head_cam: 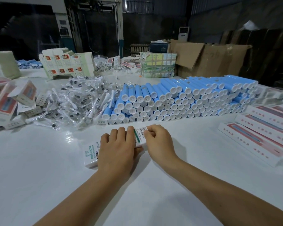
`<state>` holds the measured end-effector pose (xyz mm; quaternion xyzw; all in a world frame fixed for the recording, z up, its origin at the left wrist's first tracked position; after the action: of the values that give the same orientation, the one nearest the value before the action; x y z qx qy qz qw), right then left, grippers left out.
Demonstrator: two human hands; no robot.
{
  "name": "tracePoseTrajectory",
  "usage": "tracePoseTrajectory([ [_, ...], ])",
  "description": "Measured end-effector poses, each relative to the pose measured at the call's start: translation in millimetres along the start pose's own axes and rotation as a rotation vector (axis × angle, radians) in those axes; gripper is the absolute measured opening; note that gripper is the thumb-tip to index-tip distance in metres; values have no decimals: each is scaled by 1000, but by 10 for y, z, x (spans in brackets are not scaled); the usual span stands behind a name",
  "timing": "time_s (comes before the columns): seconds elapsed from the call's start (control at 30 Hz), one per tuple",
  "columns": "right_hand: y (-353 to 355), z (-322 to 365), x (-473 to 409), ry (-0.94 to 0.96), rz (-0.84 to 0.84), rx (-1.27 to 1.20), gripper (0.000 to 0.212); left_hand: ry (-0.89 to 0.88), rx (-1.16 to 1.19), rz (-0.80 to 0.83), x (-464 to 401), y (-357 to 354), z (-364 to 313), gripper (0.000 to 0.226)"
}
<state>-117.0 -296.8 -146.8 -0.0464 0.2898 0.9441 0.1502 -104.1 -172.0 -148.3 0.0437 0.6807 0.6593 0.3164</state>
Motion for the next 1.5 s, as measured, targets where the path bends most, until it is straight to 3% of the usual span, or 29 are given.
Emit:
tracePoseTrajectory([
  [0.13,131,3,-26,82,-9,42,20,20,43,5,-11,28,20,62],
  [0.2,315,-34,-72,71,-183,-172,12,39,91,-16,-28,63,47,62],
  [0.27,366,-154,-119,-89,-232,-634,29,57,137,-22,-37,89,66,62],
  [0.33,143,-209,-145,-287,45,-1195,35,59,160,-14,-40,94,59,62],
  [0.37,30,-153,-101,-340,206,-1341,39,50,161,-13,-41,91,46,62],
  [0.43,-100,-65,-64,-243,391,-1446,45,30,162,-26,-36,87,10,63],
  [0.57,-91,-97,-97,-25,228,-1253,32,11,110,-94,-17,92,-32,62],
  [0.67,-19,-126,-59,9,95,-636,20,-5,92,-102,-4,73,-47,63],
  [0.77,-6,-30,40,164,73,-111,33,-30,89,-98,17,75,-65,71],
  [0.93,-2,23,111,260,57,157,33,-53,22,-127,46,97,-103,66],
  [1.07,-21,4,112,186,137,35,43,-40,15,-88,53,117,-99,67],
  [1.23,43,6,53,27,373,-852,37,5,64,-56,65,126,-18,62],
  [1.5,54,-3,64,85,354,-805,28,-33,123,-118,107,159,25,65],
])
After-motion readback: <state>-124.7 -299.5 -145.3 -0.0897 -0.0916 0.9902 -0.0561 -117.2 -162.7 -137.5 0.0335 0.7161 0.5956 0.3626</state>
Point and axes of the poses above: each hand's wrist, its own x-axis away from the middle knuckle, its own y-axis out of the back of the hand, z = x × y, the point moved 4 cm from there along -x, towards the middle knuckle, and after that the axes turned 14 degrees about z, right-handed, at the moved point
